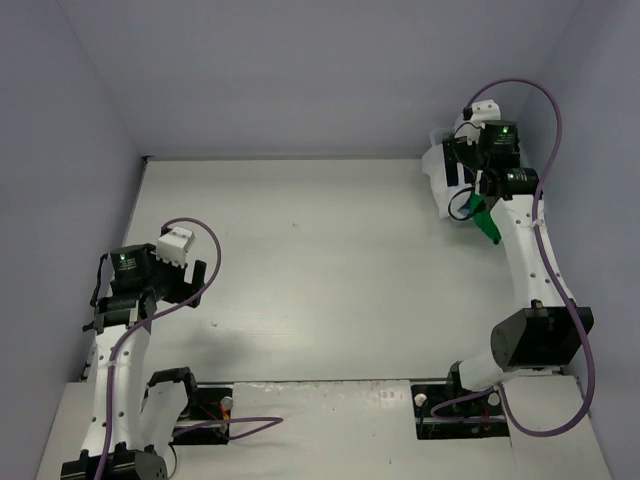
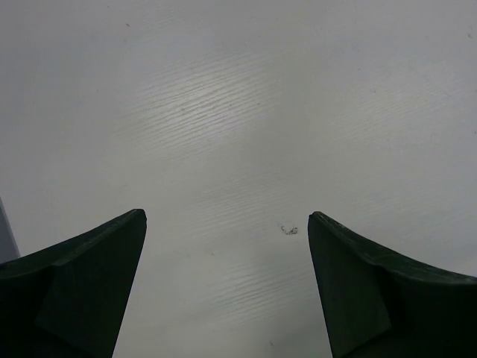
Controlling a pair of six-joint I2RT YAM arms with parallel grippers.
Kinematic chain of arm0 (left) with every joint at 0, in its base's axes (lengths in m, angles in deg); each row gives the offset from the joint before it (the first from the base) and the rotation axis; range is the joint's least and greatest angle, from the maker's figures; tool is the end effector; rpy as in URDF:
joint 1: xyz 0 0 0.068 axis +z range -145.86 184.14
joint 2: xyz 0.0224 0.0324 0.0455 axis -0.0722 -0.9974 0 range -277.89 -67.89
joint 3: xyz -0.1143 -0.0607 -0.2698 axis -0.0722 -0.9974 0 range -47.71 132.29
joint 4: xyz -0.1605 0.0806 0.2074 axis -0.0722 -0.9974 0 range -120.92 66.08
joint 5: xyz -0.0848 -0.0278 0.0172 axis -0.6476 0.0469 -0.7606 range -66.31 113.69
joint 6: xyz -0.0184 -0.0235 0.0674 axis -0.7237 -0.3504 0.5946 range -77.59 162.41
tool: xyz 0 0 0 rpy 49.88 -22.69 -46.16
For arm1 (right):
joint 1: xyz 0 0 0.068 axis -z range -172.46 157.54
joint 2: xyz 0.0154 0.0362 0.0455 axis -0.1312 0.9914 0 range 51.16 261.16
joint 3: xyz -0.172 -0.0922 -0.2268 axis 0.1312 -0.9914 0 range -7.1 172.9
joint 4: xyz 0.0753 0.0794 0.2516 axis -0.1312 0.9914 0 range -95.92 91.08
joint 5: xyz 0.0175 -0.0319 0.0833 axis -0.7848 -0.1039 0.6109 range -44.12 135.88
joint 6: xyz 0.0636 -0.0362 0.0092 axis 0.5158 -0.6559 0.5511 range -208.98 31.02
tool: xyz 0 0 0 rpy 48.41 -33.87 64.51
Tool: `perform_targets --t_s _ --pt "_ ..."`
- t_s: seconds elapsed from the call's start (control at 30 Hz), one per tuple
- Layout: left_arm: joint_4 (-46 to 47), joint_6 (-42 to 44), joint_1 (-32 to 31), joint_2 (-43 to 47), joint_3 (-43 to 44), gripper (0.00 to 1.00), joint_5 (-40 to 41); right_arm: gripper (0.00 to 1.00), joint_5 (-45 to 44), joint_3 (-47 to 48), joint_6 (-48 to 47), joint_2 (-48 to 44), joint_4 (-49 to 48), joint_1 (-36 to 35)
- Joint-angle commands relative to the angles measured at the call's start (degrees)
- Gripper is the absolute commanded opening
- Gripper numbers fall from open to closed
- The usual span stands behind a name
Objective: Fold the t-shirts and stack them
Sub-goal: Grab the tshirt from the pile
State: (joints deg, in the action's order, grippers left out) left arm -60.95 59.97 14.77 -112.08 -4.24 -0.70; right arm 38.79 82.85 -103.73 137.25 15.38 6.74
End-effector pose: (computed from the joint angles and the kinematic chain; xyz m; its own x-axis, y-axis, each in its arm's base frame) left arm 0.1753 0.0071 0.2937 -0.5276 0.1806 -0.8301 0.3274 0.9449 -0.0024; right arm 0.3832 -0.0023 0.4407 -0.3163 -0.2571 -0.9131 0.0243 0.9601 -0.2787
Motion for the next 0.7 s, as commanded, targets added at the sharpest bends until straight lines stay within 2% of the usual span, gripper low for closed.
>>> perform_targets --t_s 0.0,0.1,0.3,0.67 --pt "1.97 0.98 0.44 0.15 1.36 0.83 -0.76 0.95 -1.26 2.25 0.41 -0.22 -5.29 0.09" --pt "1.97 0.98 0.44 0.33 1.36 0.83 -0.76 0.99 -1.95 2.59 0.33 2.24 -6.27 0.18" --pt "1.88 0.98 0.44 0.33 1.36 0.84 -0.84 0.76 -6.26 7.43 -0.29 11.03 -6.80 0.18" --pt "1.79 1.16 0.44 0.33 1.36 0.83 -0.76 0.75 -10.04 14.37 -1.25 20.61 -6.97 0.36"
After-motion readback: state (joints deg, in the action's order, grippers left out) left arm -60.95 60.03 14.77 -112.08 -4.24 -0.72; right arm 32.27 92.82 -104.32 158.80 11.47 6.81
